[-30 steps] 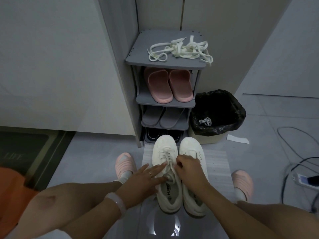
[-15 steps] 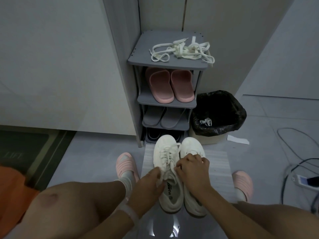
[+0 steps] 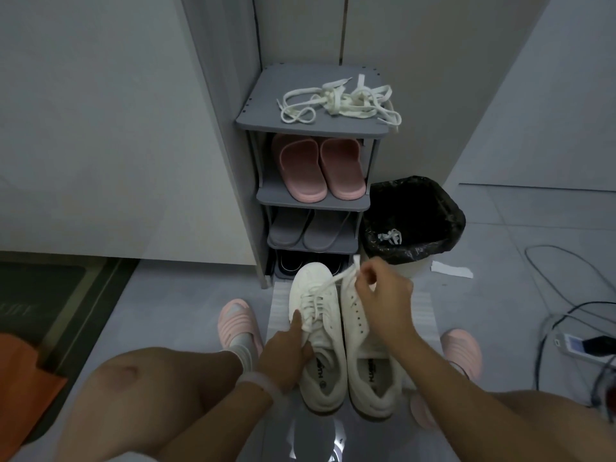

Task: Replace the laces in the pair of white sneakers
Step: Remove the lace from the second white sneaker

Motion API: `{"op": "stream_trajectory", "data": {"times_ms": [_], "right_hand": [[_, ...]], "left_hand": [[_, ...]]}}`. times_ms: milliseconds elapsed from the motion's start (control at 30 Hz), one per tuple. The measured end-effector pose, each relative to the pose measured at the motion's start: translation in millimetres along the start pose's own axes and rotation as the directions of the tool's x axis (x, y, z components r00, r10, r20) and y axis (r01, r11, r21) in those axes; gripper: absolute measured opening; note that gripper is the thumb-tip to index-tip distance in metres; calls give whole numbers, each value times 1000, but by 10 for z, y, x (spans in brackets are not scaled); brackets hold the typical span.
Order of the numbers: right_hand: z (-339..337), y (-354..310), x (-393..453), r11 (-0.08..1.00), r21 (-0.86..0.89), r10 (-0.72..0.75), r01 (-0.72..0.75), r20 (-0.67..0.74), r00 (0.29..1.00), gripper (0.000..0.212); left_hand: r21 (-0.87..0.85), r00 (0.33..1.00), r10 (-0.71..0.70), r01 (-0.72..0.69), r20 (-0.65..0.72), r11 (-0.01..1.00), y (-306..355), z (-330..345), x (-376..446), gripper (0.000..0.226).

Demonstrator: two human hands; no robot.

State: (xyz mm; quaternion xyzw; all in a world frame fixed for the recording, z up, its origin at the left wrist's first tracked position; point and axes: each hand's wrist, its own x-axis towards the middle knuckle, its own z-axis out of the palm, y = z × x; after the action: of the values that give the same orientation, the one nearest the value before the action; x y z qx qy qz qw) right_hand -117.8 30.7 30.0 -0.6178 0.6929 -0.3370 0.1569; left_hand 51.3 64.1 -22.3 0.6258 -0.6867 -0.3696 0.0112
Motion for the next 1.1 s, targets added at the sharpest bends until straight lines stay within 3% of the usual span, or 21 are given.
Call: {"op": "stream_trajectory", "data": {"times_ms": [33, 100, 167, 300, 400, 500, 667, 800, 1100], "right_hand": [[-36, 18, 36, 999, -38, -9, 10, 37, 999, 3], [-43, 117, -18, 975, -219, 35, 28, 278, 960, 32], [-29, 247, -156, 934, -356, 167, 20, 486, 858, 58], [-21, 371, -328, 956, -292, 229, -40, 650, 724, 80], [-65, 420, -397, 965, -260, 204, -29, 680, 704, 89], [-162, 491, -401, 943, -330, 216, 46, 711, 669, 82], [-201, 481, -415, 838, -511, 190, 192, 604, 774, 59], [-298, 514, -407, 769, -613, 208, 180, 507, 837, 41], [-778, 962, -337, 733, -674, 288, 94, 433, 854, 46]], "left_hand": [[6, 1000, 6, -6, -6, 1000, -12, 3, 4, 67], [49, 1000, 20, -19, -19, 999, -25, 10, 17, 65], [54, 999, 33, -31, -34, 998, -33, 21, 26, 64], [-32, 998, 32, -34, -52, 999, -45, 6, 40, 61], [-51, 998, 29, -32, -62, 998, -56, -13, 50, 59], [-31, 998, 30, -32, -62, 999, -49, -37, 50, 60], [10, 999, 23, -22, -45, 1000, 20, -75, 48, 60], [56, 999, 35, -33, -31, 998, 138, -39, 49, 59], [62, 998, 52, -49, -46, 997, 239, 38, 89, 58]]}}
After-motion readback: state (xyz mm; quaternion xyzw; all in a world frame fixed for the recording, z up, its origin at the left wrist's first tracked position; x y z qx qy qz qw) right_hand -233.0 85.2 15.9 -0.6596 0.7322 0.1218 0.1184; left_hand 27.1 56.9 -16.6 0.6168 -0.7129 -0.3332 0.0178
